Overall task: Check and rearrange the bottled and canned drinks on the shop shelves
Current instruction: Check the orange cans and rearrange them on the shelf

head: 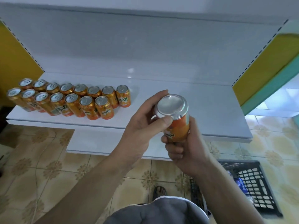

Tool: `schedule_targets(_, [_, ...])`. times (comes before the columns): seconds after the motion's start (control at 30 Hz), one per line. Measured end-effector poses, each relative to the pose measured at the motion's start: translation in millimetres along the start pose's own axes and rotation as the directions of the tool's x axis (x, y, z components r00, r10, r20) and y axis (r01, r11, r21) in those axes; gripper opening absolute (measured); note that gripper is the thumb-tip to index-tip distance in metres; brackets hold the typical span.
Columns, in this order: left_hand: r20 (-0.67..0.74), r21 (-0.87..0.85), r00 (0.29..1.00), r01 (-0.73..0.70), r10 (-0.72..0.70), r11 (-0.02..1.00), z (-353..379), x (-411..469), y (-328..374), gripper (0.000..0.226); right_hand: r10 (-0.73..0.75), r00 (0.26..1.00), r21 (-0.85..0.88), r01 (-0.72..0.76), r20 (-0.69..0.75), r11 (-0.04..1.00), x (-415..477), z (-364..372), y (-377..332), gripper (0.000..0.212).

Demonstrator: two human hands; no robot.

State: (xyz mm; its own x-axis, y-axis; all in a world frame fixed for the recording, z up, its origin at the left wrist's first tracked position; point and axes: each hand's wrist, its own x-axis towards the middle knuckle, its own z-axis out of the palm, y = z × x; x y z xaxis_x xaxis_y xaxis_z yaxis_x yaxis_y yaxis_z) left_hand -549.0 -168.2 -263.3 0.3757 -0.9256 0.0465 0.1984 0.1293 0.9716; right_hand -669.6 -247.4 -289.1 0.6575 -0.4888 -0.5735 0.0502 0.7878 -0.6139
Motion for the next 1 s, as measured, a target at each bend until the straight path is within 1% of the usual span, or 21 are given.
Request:
schedule_targets(0.17, [0.032, -0.002, 0.998, 0.048, -0.048, 0.999, 7, -35, -19, 0.048, 0.037, 0.994, 0.056, -0.032, -0.106, 0.998, -35, -15, 33, 0.063])
schedule_targets(0.23, [0.035, -0.003, 0.994, 0.1, -0.1, 0.995, 11, -48, -35, 0.048, 0.061, 0.984, 0.073, -0.049, -0.167, 0.996, -52, -29, 50, 0.063])
schedule_targets(0.37, [0.079, 0.05, 0.976, 0.201, -0.205, 0.978, 31, -75, -65, 0.056, 0.106, 0.957, 0.121, -0.076, -0.27, 0.99, -85, -62, 79, 0.065])
schedule_targets(0.47, [0.107, 0.066, 0.952, 0.281, -0.287, 0.957, 52, -88, -84, 0.052, 0.114, 0.935, 0.187, -0.052, -0.336, 0.981, -100, -91, 95, 0.063])
schedule_targets(0.53, [0.11, 0.11, 0.929, 0.341, -0.353, 0.933, 67, -91, -99, 0.051, 0.11, 0.914, 0.22, -0.023, -0.391, 0.975, -107, -116, 102, 0.065])
schedule_targets(0.6, [0.091, 0.186, 0.904, 0.397, -0.419, 0.899, 83, -91, -122, 0.051, 0.101, 0.875, 0.237, 0.016, -0.473, 0.971, -114, -145, 106, 0.063])
schedule_targets(0.67, [0.045, 0.291, 0.881, 0.439, -0.471, 0.85, 101, -91, -151, 0.046, 0.098, 0.823, 0.222, 0.035, -0.56, 0.974, -119, -178, 110, 0.049])
schedule_targets(0.73, [0.008, 0.384, 0.841, 0.497, -0.541, 0.778, 124, -92, -184, 0.038, 0.122, 0.77, 0.227, 0.03, -0.626, 0.974, -123, -219, 115, 0.034])
schedule_targets(0.8, [-0.002, 0.433, 0.782, 0.563, -0.624, 0.704, 153, -94, -219, 0.034, 0.15, 0.728, 0.21, -0.009, -0.669, 0.978, -122, -270, 121, 0.038])
schedule_targets(0.9, [-0.011, 0.482, 0.695, 0.634, -0.719, 0.605, 202, -93, -278, 0.036, 0.204, 0.621, 0.172, -0.112, -0.757, 0.979, -113, -370, 134, 0.051])
schedule_targets(1.0, [-0.035, 0.519, 0.611, 0.687, -0.791, 0.508, 248, -91, -344, 0.038, 0.241, 0.558, 0.148, -0.208, -0.794, 0.967, -93, -465, 146, 0.059])
